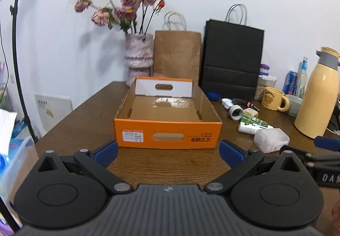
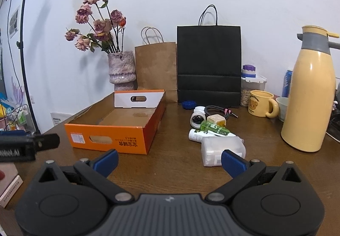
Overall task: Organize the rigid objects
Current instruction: 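Move the right tool to the white translucent plastic box and grasp it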
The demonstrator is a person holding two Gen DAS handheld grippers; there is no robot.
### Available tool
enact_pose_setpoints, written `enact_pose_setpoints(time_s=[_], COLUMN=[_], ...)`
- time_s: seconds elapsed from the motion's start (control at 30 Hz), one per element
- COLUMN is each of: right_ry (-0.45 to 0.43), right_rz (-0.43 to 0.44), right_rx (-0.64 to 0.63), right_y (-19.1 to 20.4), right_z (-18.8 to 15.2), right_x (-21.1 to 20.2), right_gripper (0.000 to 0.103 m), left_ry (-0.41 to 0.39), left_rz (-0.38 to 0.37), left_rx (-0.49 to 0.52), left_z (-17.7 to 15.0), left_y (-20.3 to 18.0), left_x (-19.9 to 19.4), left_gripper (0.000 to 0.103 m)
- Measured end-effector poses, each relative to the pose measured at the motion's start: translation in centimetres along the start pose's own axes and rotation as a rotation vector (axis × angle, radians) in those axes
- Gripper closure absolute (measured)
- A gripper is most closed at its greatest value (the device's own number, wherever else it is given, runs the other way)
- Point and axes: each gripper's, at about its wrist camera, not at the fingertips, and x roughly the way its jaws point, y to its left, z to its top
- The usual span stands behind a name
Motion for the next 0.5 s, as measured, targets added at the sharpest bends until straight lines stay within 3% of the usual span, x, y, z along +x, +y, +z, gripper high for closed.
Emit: enact_pose_setpoints(time_s=[0.3, 0.5], right_ry=[0.0, 0.034], right_rz=[0.011, -0.013], right_rx=[-0.012, 0.001], right_y=[0.1, -0.6], right_z=[2.9, 4.8], right_x=[2.4, 5.3], right_gripper=[0.0, 0.0], left_ry=[0.088, 0.215], left_rz=[0.064, 0.068], left_rx=[0.028, 0.052], left_z=[6.3, 10.4], left_y=[0.8, 0.8], left_x=[1.8, 4.9], left_gripper=[0.0, 0.0])
